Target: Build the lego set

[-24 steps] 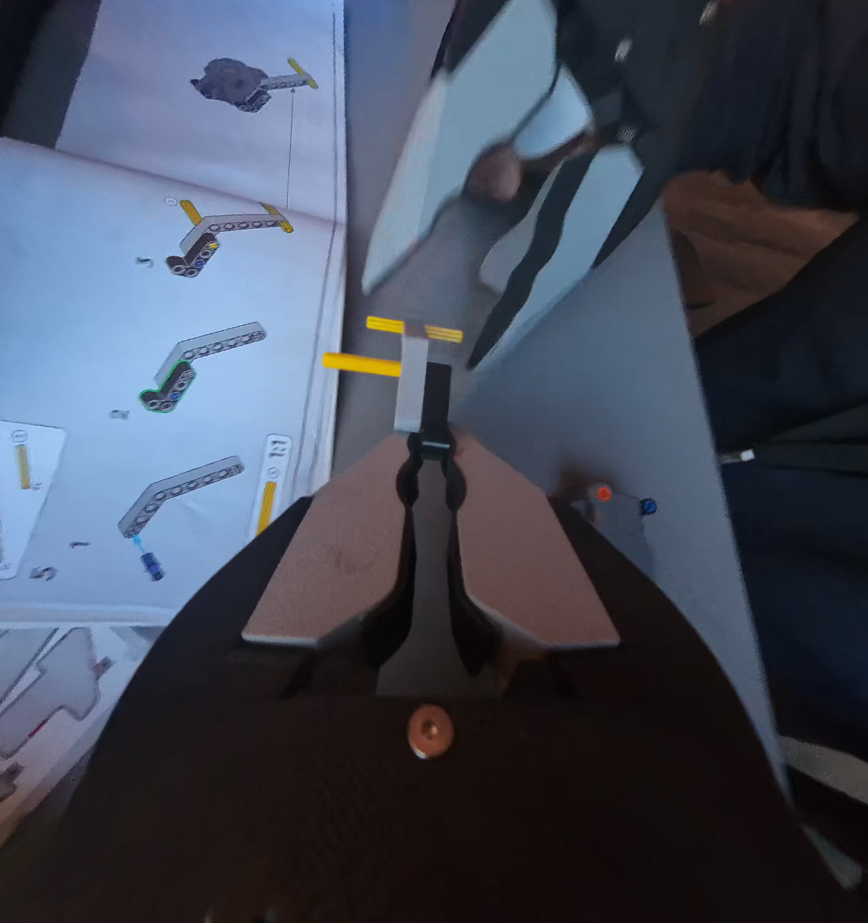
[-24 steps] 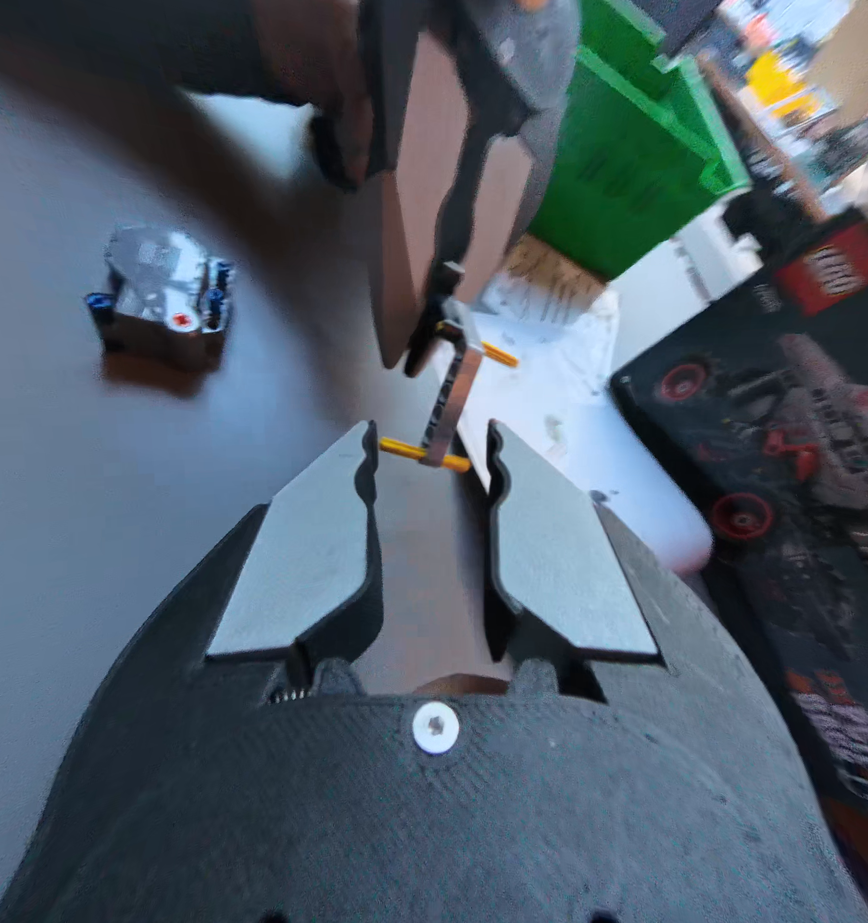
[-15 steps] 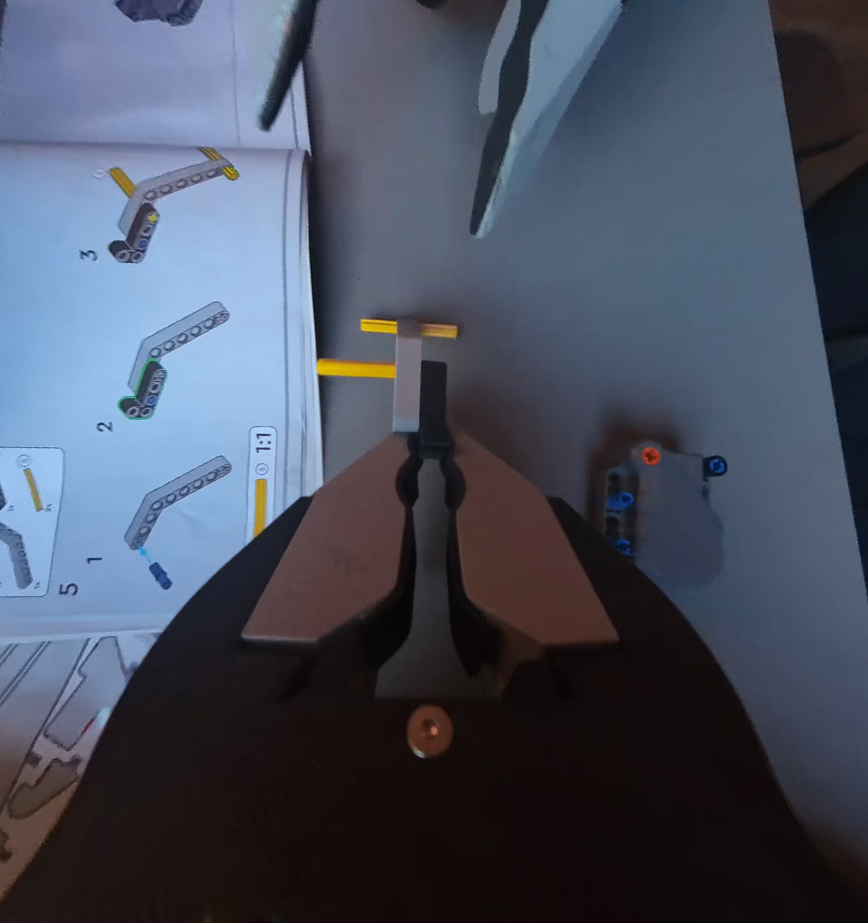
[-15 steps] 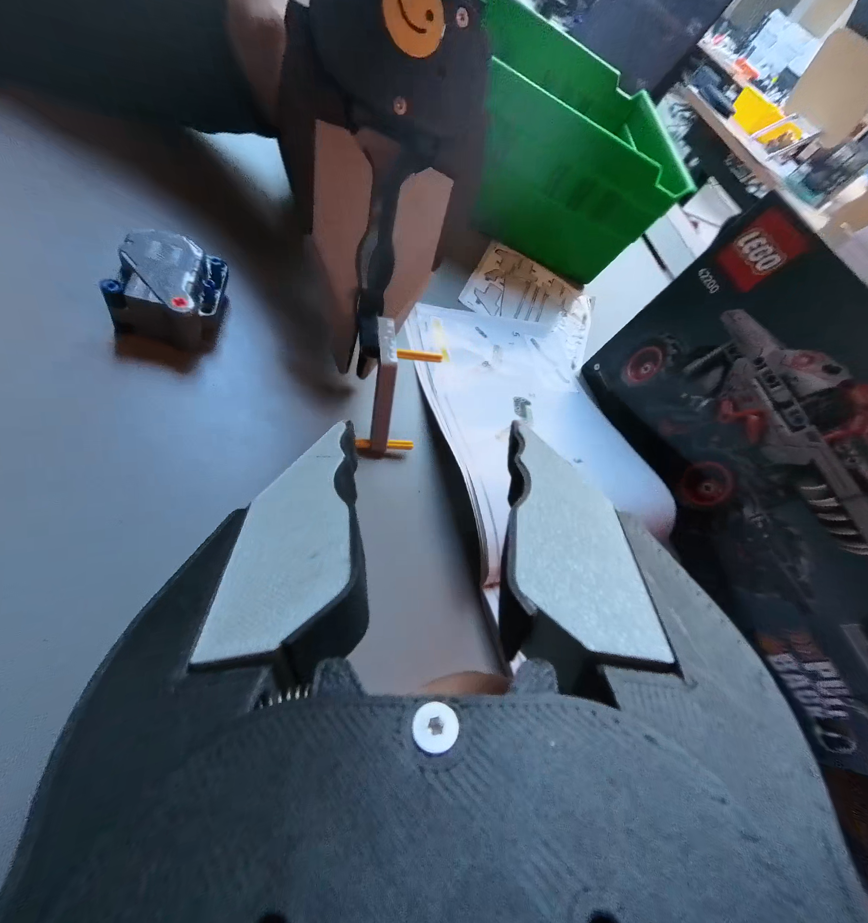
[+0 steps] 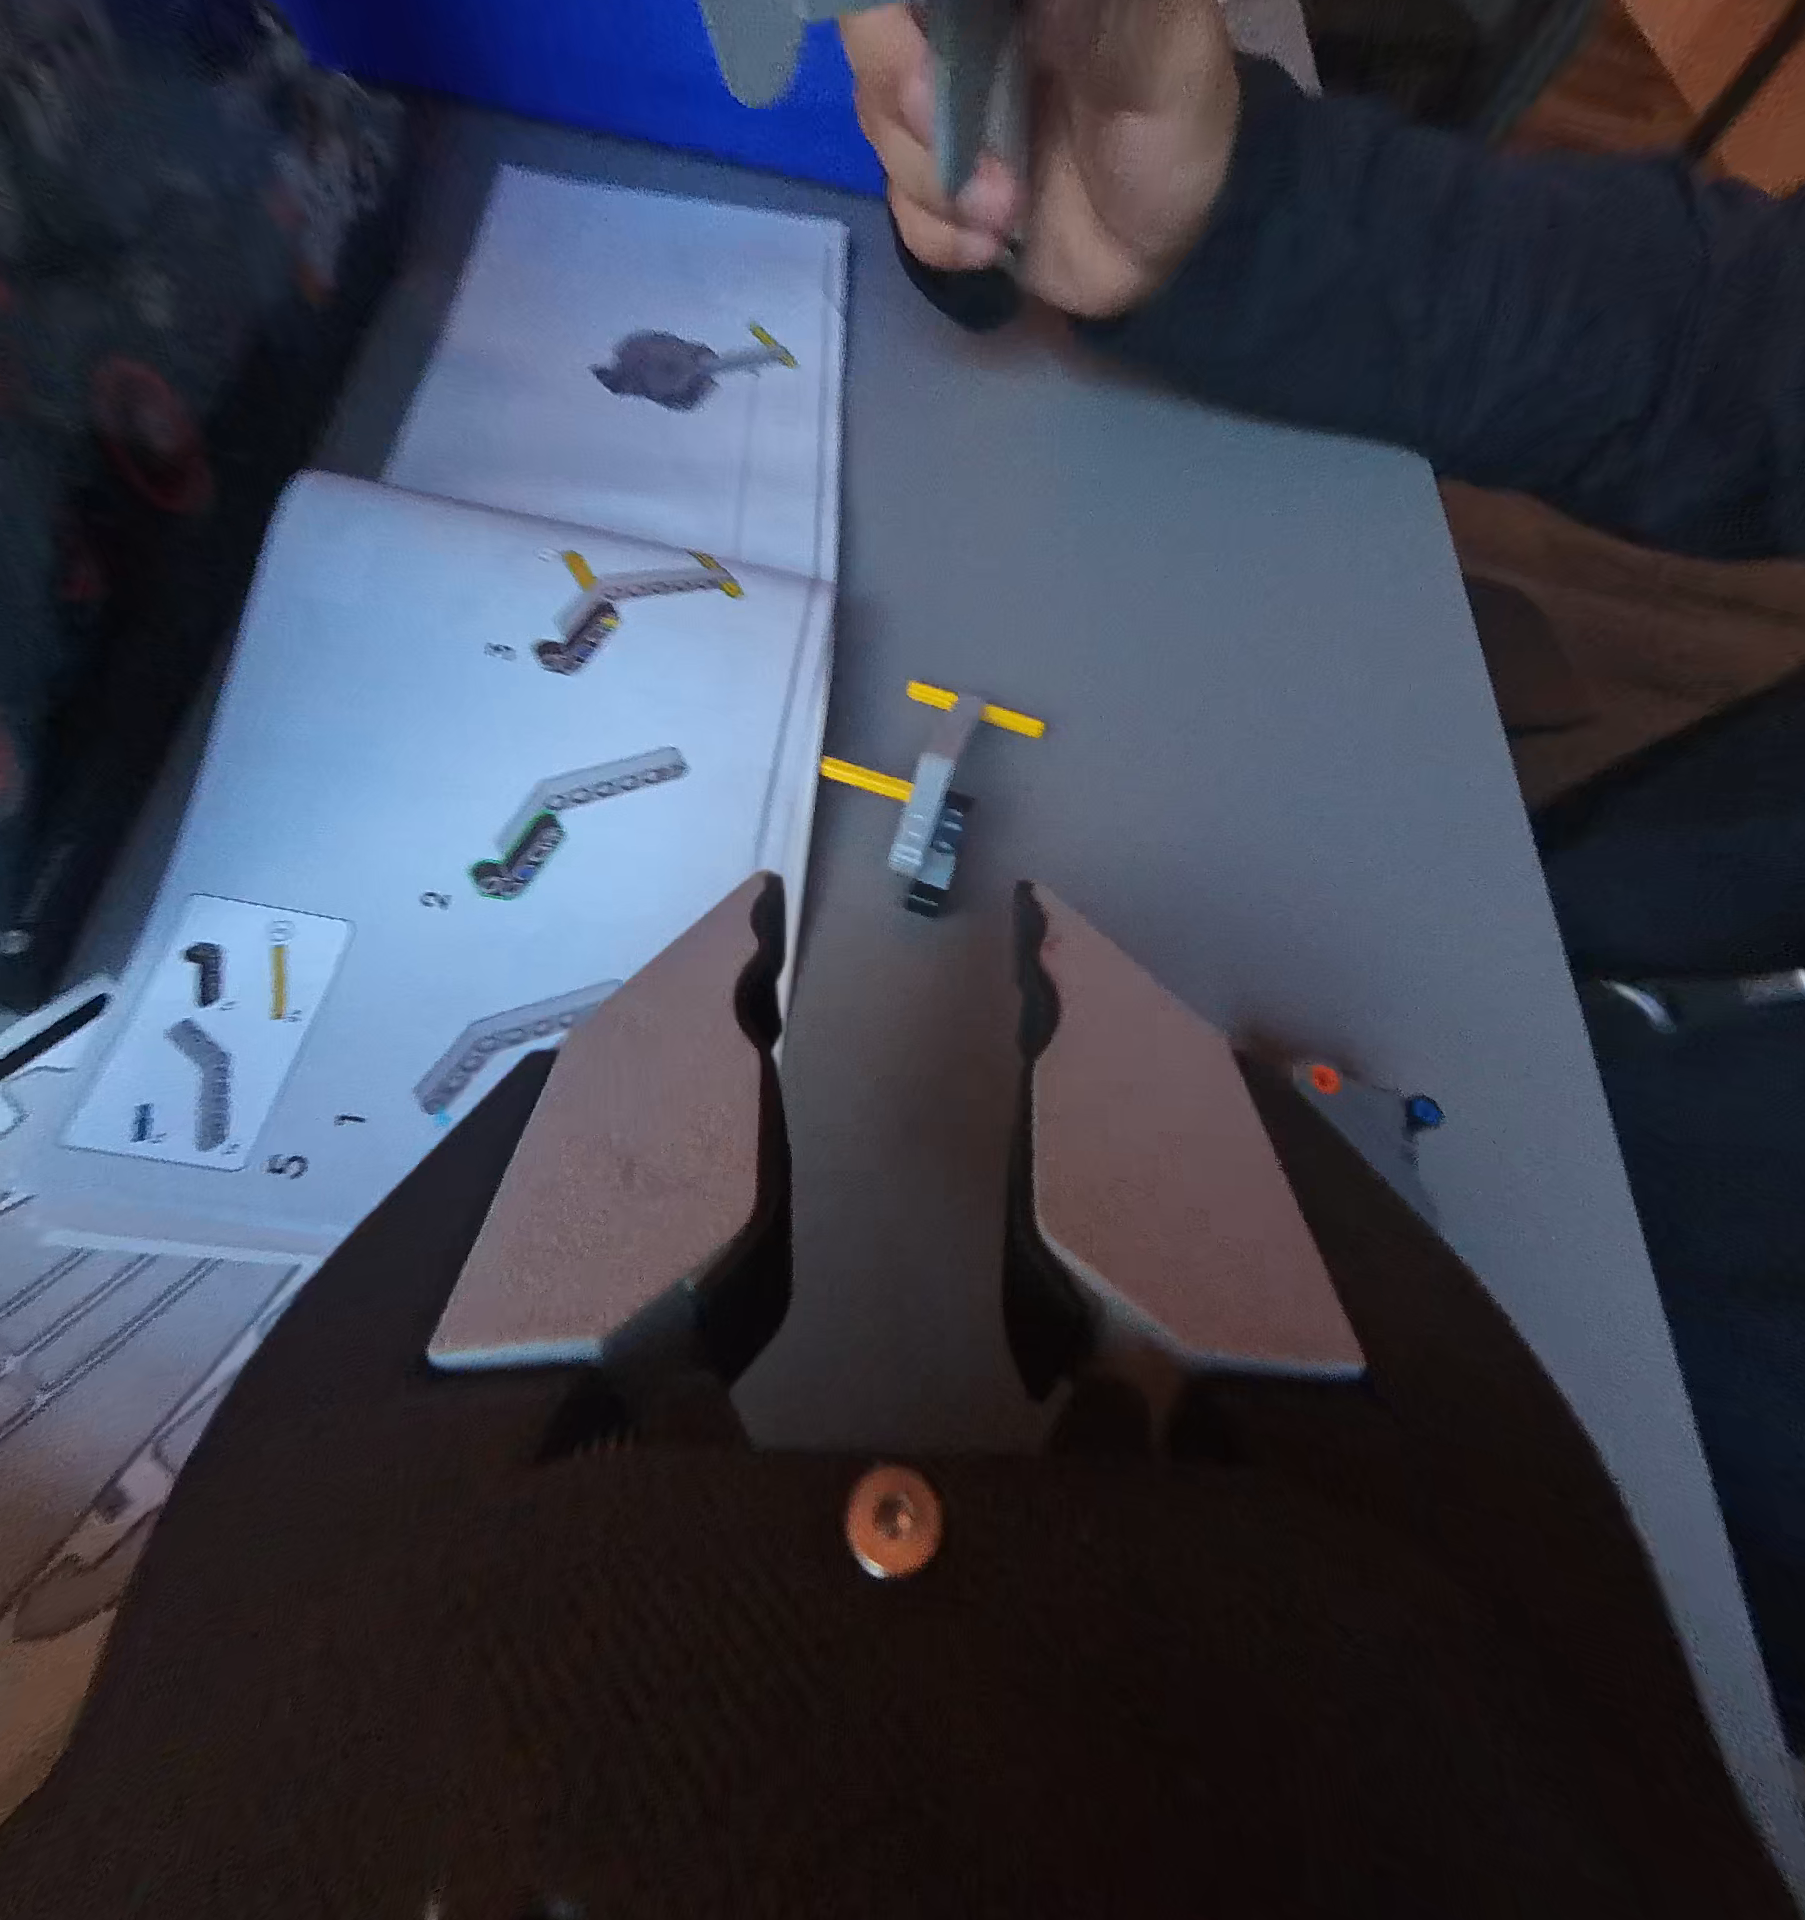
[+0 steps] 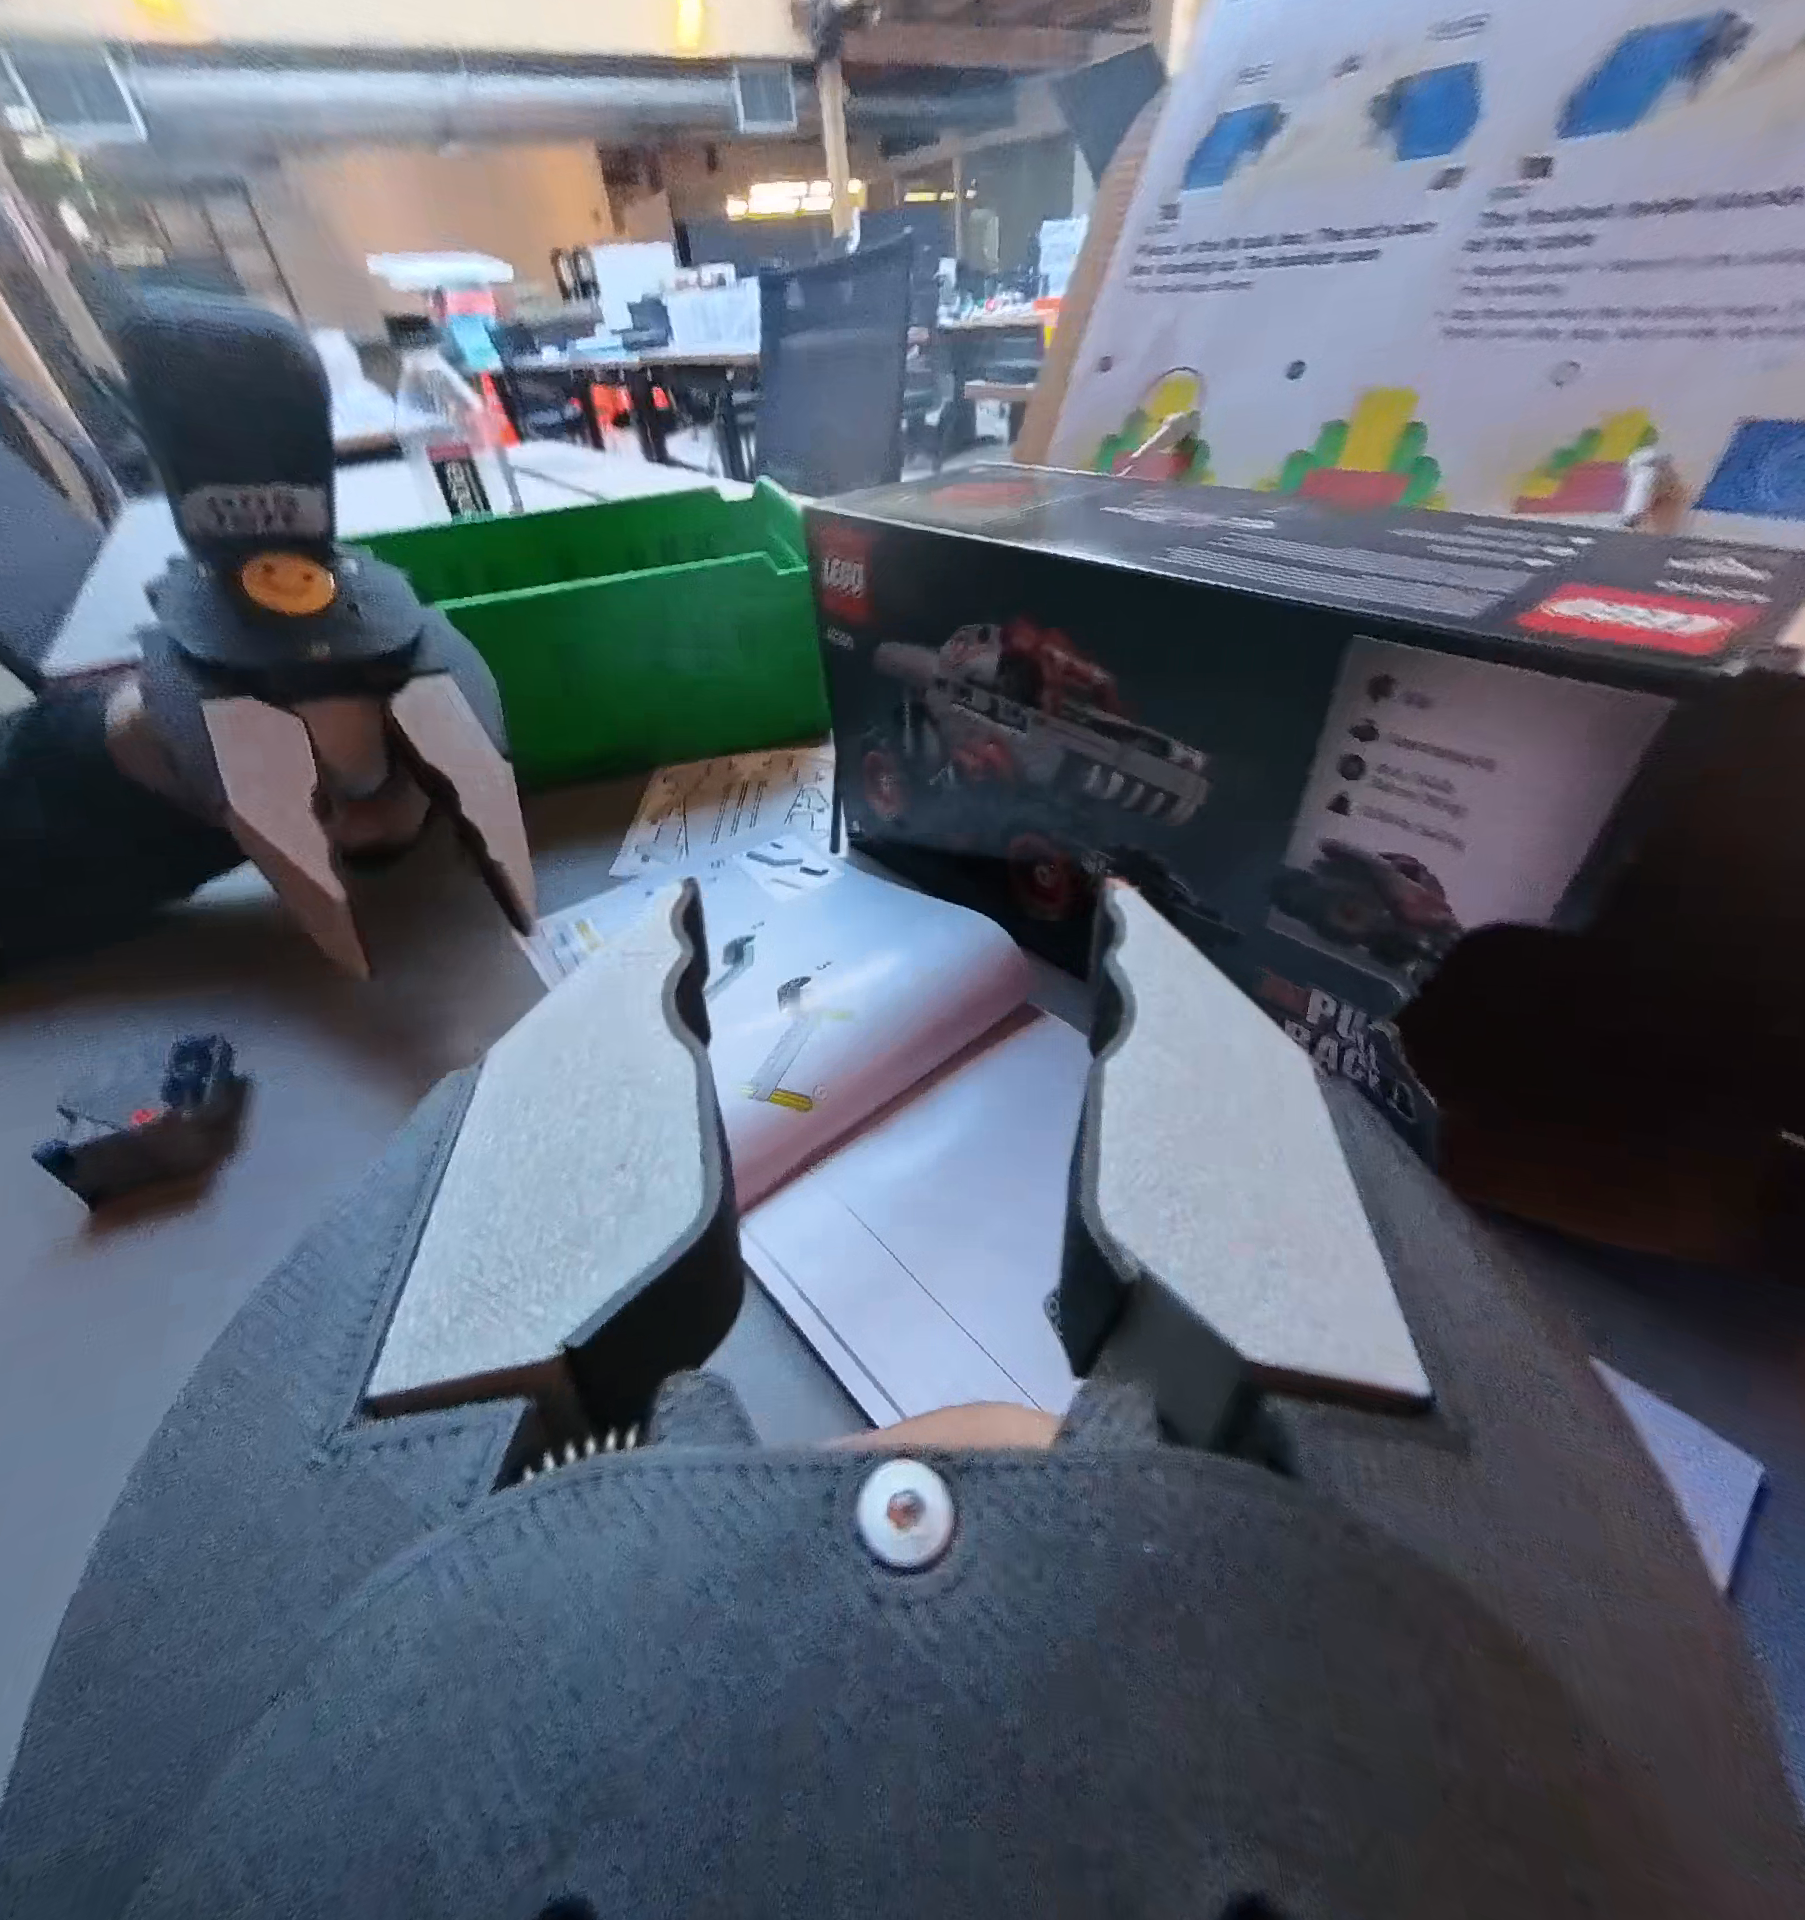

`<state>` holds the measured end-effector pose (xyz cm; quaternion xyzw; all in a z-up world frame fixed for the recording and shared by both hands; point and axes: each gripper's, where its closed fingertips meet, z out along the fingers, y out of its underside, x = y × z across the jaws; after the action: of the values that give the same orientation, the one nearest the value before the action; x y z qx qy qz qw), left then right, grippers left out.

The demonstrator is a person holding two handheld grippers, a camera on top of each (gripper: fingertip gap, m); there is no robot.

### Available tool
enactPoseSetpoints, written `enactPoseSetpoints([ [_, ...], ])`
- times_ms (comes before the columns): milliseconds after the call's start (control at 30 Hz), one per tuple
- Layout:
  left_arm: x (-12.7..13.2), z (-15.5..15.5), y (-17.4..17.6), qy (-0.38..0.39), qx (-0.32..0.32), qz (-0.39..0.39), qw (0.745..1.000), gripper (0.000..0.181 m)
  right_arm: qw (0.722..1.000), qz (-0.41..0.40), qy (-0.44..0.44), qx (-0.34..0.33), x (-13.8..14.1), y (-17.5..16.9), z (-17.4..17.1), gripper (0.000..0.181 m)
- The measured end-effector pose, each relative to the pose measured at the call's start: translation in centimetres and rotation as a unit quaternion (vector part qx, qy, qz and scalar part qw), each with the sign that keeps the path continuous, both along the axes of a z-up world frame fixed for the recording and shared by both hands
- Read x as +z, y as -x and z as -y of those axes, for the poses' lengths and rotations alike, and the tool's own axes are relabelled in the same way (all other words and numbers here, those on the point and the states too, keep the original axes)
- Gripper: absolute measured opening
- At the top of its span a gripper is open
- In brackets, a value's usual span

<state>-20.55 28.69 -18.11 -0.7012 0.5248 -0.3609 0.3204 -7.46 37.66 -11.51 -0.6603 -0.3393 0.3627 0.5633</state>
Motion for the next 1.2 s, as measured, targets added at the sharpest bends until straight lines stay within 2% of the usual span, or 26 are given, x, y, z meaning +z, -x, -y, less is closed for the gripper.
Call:
enactPoseSetpoints([
  [100, 0.5, -1.5, 0.0, -0.022, 0.040, 0.022, 0.999, 0.034, 1.000, -0.010, 0.010, -0.014, -0.2, -0.8, -0.7, 0.074],
  [167, 0.4, -2.2, 0.2, -0.034, 0.058, 0.025, 0.997, 0.029, 0.999, 0.025, 0.000, -0.030, -0.9, -1.1, -1.1, 0.077],
  [267, 0.4, -3.2, 0.5, -0.041, 0.090, 0.035, 0.994, 0.031, 0.995, 0.081, -0.015, -0.049, -1.8, -1.5, -1.5, 0.075],
  [333, 0.3, -4.2, 0.8, -0.021, 0.132, 0.042, 0.990, 0.044, 0.991, 0.099, -0.034, -0.089, -1.5, -2.7, -2.3, 0.075],
  [433, 0.6, -6.3, 1.9, 0.013, 0.218, 0.052, 0.974, 0.065, 0.987, 0.084, -0.049, -0.126, -0.4, -4.4, -3.1, 0.077],
  [500, 1.2, -6.7, 2.3, 0.025, 0.229, 0.073, 0.970, 0.080, 0.988, 0.066, -0.045, -0.133, -0.1, -5.1, -3.5, 0.078],
  [633, 1.1, -7.0, 2.8, 0.017, 0.234, 0.074, 0.969, 0.093, 0.991, 0.063, -0.025, -0.117, -1.3, -4.7, -4.3, 0.094],
  [733, 0.6, -7.2, 2.9, 0.006, 0.236, 0.058, 0.970, 0.086, 0.990, 0.101, 0.002, -0.098, -3.5, -3.6, -4.7, 0.105],
  [867, 0.1, -6.8, 2.7, -0.009, 0.221, 0.040, 0.974, 0.059, 0.993, 0.110, 0.030, -0.045, -4.8, -1.5, -3.6, 0.101],
  [933, -0.3, -6.8, 2.6, -0.012, 0.221, 0.027, 0.975, 0.055, 0.992, 0.118, 0.023, -0.031, -4.9, -1.0, -3.1, 0.096],
  [1067, -0.2, -6.7, 2.5, -0.040, 0.218, 0.016, 0.975, 0.045, 0.991, 0.119, 0.011, -0.062, -4.7, -1.7, -3.8, 0.094],
  [1200, 0.1, -6.6, 2.6, -0.070, 0.222, 0.006, 0.973, 0.037, 0.994, 0.068, 0.035, -0.076, -4.0, -2.4, -4.4, 0.093],
])
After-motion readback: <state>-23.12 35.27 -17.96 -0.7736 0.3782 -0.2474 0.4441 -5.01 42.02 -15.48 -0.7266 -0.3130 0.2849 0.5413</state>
